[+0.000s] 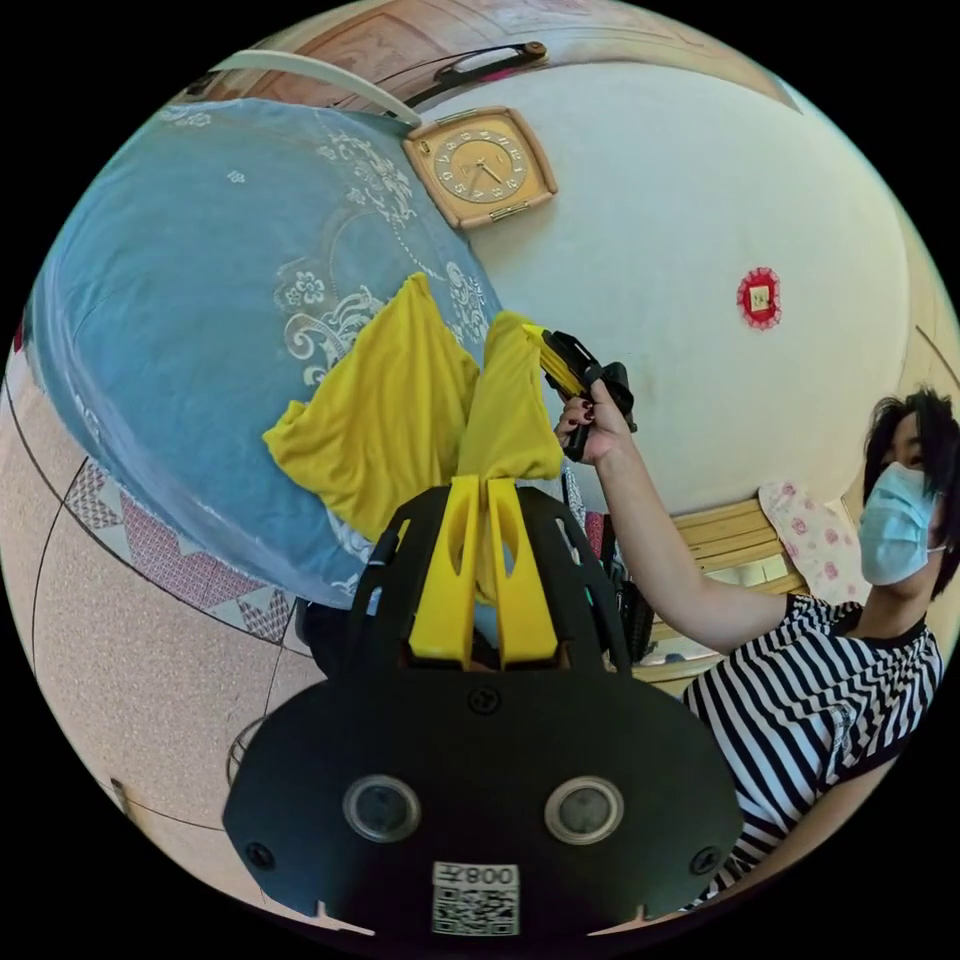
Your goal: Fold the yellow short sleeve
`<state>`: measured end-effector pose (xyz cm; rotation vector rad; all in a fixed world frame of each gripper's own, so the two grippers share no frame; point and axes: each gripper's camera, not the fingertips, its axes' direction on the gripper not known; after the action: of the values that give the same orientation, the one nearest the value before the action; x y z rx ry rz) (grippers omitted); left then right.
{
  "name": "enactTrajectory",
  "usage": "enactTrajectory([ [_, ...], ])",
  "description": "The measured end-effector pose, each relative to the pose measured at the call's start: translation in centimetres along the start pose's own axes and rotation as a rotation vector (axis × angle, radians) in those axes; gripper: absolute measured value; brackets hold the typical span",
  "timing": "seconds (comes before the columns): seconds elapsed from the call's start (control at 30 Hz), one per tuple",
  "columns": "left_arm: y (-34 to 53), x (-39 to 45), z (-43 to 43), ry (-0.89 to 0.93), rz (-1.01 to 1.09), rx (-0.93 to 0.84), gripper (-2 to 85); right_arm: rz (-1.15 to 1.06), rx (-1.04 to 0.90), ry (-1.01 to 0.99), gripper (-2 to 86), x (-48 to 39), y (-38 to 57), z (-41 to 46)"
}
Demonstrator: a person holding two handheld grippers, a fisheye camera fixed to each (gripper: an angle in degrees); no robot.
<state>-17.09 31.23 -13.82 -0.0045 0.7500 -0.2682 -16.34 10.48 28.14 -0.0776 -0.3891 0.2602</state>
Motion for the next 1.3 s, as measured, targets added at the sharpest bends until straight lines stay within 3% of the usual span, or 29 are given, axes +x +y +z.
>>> enactTrajectory([
  [0.53,-0.8,-10.1,-10.1,0.113,-0.248,0.1,1.4,0.026,-0.182,0.035,2.1,0.4,-4.6,10.9],
  [0.87,0.9,-12.8,-15.8,0.152,-0.29,0.158,0.8,-0.046,-0.078,-0.12,4.9,2.2,-2.3,7.1],
  [1.07,2.4,-13.1,-17.3,0.213,-0.286,0.127,1.6,-0.038,-0.069,-0.164,5.9,6.1,6.2,1.5],
  [1.3,4.0,-11.9,-15.1,0.268,-0.24,-0.075,4.6,0.265,-0.077,-0.166,7.9,12.6,21.1,-3.1],
])
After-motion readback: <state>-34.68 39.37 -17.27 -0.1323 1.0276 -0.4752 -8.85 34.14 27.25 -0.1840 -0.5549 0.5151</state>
